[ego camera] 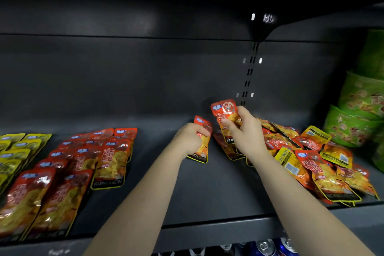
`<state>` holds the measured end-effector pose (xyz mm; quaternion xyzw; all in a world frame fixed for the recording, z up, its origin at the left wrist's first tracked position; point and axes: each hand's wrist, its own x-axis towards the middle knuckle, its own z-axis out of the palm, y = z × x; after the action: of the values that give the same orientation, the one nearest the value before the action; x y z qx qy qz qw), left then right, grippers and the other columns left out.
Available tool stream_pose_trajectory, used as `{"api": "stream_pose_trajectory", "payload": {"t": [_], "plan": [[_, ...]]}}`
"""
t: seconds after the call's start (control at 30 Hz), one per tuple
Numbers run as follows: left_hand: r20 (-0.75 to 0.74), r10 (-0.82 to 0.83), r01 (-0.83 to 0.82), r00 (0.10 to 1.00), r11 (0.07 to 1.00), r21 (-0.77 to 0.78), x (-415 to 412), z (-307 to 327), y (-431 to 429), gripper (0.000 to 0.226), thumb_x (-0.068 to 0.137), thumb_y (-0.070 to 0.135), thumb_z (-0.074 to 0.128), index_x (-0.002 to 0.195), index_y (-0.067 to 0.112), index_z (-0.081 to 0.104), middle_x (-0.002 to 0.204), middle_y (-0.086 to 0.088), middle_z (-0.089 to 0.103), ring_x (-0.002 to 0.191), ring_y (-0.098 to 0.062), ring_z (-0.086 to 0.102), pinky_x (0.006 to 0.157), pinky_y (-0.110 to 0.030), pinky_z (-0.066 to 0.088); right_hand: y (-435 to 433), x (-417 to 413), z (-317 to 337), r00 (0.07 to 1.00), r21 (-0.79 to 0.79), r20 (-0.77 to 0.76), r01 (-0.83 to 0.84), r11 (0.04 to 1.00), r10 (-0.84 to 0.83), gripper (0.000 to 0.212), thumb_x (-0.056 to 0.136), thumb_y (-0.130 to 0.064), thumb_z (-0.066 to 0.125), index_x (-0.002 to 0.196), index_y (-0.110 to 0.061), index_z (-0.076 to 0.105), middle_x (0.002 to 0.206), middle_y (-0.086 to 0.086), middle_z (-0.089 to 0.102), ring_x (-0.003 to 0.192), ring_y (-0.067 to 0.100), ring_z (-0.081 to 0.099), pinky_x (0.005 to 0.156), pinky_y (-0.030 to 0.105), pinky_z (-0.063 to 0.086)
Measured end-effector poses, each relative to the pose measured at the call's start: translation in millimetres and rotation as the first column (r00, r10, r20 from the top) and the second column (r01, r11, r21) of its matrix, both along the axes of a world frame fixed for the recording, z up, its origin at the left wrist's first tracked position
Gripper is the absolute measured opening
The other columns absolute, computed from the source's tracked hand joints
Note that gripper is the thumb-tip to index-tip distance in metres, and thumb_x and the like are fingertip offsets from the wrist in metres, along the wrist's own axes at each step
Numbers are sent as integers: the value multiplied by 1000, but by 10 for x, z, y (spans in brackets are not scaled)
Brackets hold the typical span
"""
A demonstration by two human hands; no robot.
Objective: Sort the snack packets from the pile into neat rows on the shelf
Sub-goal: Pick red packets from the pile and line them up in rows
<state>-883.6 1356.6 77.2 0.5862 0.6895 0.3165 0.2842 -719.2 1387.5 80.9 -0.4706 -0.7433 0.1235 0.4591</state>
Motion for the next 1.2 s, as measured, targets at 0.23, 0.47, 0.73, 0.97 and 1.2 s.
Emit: {"api": "stream_pose_trajectory", "payload": {"t": [0.23,0.47,0.73,0.97,1.2], "plan": [[-424,116,-31,898,979,202,-393,333,-282,41,81,2,54,100,35,69,116,8,61,115,-21,50,95,-36,27,-69,-412,192,989,-46,135,-59,997,65,18,94,-23,58,102,-8,53,101,7,60,91,19,54,73,30,37],[-476,264,-66,839,918,392,-1179,526,-491,29,86,8,57,100,31,67,101,9,68,107,-18,58,89,-32,23,-294,-1006,212,993,-193,28,-105,976,112,18,95,-21,56,106,-10,48,105,6,62,97,24,58,77,30,41],[-657,360,-79,662,906,416,-1777,548,-702,48,87,8,57,128,33,52,122,-5,61,119,-30,51,105,-42,23,-615,-1644,83,889,-498,-306,-454,739,340,35,85,-11,70,104,-23,43,95,4,70,90,20,69,87,44,55],[-625,362,-60,692,891,449,-2023,500,-855,47,84,1,58,117,33,59,120,1,62,120,-27,50,105,-43,22,-834,-1992,-36,849,-596,-308,-525,608,430,34,88,-4,65,110,-18,44,98,11,71,88,22,69,79,37,58],[-621,290,-15,728,912,409,-2121,485,-965,44,78,-3,59,107,31,59,111,3,62,109,-26,54,102,-42,22,-918,-2125,-137,885,-627,-216,-450,636,413,33,84,-6,70,108,-15,49,87,5,66,70,15,61,51,22,47]]}}
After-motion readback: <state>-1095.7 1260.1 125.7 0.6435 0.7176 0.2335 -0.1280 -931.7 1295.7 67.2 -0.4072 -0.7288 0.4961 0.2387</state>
